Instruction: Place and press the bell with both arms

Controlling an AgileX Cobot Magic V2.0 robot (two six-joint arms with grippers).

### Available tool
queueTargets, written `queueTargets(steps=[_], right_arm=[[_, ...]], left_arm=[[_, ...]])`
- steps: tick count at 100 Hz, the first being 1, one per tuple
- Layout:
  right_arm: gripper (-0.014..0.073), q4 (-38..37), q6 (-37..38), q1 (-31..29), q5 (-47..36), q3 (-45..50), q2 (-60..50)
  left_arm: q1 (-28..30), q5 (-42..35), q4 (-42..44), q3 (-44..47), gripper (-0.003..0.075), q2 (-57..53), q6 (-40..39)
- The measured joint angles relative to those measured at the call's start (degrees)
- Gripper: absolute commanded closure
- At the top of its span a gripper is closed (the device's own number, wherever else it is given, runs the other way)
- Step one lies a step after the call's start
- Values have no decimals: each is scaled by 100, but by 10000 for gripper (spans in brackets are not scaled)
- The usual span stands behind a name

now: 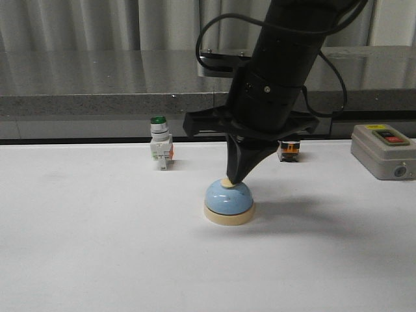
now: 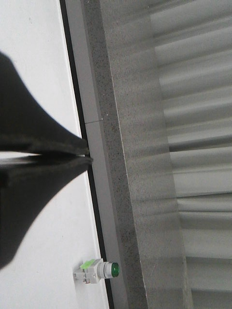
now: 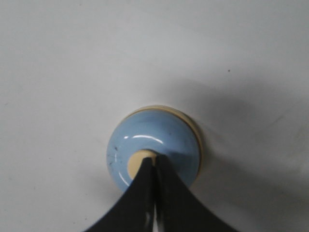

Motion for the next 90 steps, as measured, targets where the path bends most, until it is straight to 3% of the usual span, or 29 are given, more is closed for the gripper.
queueTargets(steps=[21,49,90], right_arm=[[654,0,0,-148,10,0,-599],[654,-199,0,-842,195,176,-1589],[654,-485,-9,-2147,-38,2183,-4340]], left_arm=[[0,0,0,0,740,0,0],[0,0,0,0,740,0,0],[0,0,0,0,739,0,0]])
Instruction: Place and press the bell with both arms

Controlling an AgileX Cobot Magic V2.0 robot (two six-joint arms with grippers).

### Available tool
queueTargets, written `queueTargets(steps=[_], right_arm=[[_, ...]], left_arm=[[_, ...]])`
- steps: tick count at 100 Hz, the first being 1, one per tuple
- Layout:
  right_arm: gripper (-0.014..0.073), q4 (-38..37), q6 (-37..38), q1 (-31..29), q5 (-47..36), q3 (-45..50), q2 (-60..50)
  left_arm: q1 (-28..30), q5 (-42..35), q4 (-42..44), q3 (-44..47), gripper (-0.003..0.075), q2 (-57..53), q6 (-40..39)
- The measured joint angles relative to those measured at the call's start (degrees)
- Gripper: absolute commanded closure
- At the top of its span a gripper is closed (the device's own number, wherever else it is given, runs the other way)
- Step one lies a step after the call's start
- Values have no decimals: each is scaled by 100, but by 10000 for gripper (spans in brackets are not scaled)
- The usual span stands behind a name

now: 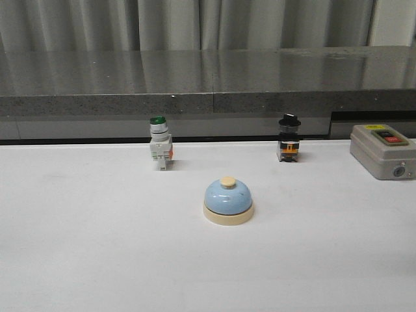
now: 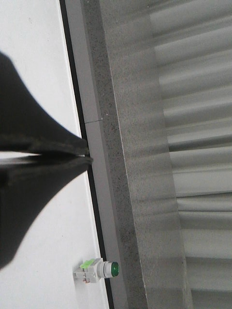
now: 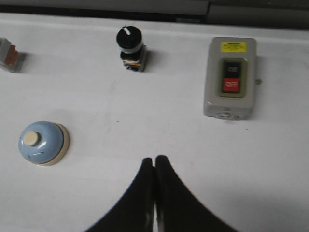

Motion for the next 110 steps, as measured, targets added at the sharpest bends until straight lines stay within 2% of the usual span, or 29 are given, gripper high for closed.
queueTargets(steps=[20,53,71,110], right_arm=[[654,-20,0,-333,-133,944,-1528],[654,-20,0,-374,66,1875,-3489],[654,-20,0,-374,287,1885,-3886],[654,-20,0,-374,329,1898,-3900]], left_arm=[[0,0,0,0,740,0,0],[0,0,0,0,740,0,0],[0,0,0,0,739,0,0],[0,0,0,0,740,0,0]])
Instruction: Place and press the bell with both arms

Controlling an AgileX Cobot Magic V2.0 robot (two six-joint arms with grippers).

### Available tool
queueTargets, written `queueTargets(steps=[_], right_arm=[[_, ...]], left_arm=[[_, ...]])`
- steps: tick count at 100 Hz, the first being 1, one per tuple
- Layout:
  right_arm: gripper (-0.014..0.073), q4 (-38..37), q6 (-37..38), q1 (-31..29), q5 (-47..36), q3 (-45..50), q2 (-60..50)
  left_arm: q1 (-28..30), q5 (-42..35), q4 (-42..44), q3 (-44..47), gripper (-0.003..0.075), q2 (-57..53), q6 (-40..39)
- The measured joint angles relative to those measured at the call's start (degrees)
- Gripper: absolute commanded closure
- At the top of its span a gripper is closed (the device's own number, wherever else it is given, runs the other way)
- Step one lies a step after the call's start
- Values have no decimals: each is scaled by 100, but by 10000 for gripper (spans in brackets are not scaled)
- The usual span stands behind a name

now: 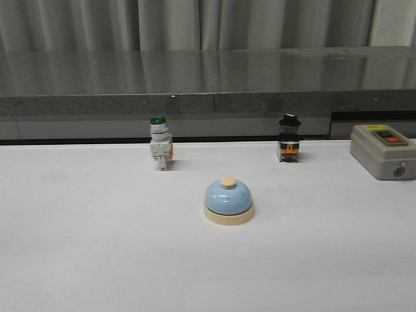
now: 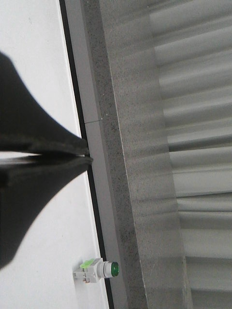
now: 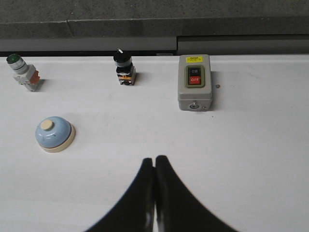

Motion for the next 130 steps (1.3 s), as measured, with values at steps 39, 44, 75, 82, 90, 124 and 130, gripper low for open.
queueTargets(steps=[39,44,75,82,90,124,130], right_arm=[[654,-310,0,0,-722,674,-306],[654,-310,0,0,-986,925,-521],[654,-352,0,0,-2134,2362,-1947],[654,-352,0,0,-2151,2631,-2371],[654,-352,0,0,-2212,2851,-2670],[654,-363,0,-43,-3176,3501,-2742],[654,-363,0,-43,-3365,3617,-2742]], left_arm=[[0,0,0,0,739,0,0],[0,0,0,0,740,0,0],[0,0,0,0,739,0,0],[0,0,0,0,740,0,0],[0,0,0,0,739,0,0],[0,-12,0,0,739,0,0],[0,-12,0,0,740,0,0]])
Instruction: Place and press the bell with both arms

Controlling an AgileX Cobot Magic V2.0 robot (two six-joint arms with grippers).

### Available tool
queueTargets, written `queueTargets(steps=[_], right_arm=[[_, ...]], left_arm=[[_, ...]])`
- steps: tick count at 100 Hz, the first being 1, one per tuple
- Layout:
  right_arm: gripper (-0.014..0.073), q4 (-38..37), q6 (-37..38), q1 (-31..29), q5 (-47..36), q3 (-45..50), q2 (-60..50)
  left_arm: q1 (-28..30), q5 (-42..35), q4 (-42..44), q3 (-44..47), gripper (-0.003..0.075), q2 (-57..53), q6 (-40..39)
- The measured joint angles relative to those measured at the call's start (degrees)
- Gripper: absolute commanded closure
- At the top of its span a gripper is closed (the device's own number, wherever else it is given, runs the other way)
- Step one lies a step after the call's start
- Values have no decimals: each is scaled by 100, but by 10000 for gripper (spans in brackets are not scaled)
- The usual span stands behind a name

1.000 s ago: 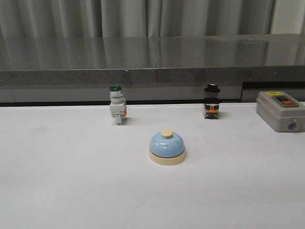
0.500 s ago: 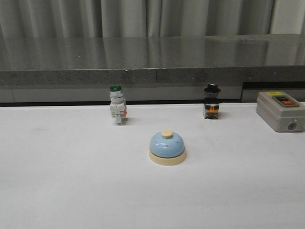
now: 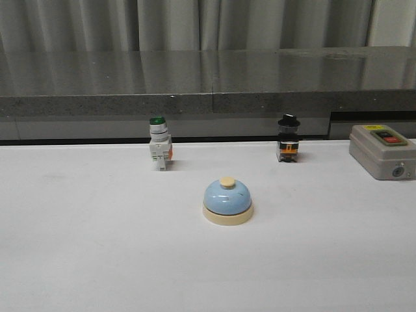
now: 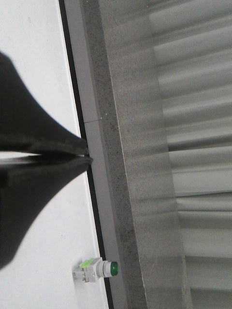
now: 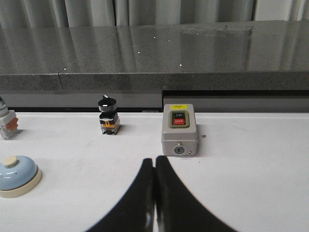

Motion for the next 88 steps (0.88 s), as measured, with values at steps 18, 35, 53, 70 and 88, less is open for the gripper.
queueTargets(steps=[18,35,53,70,88], right_arm=[[654,0,0,-14,-189,80,0],[654,0,0,-14,-220,80,0],[654,0,0,-14,-225,80,0],[654,0,0,-14,-225,80,0],[654,0,0,-14,-225,80,0]], left_arm=[[0,0,0,0,740,0,0],[0,0,0,0,740,0,0],[0,0,0,0,739,0,0],[0,0,0,0,740,0,0],[0,0,0,0,740,0,0]])
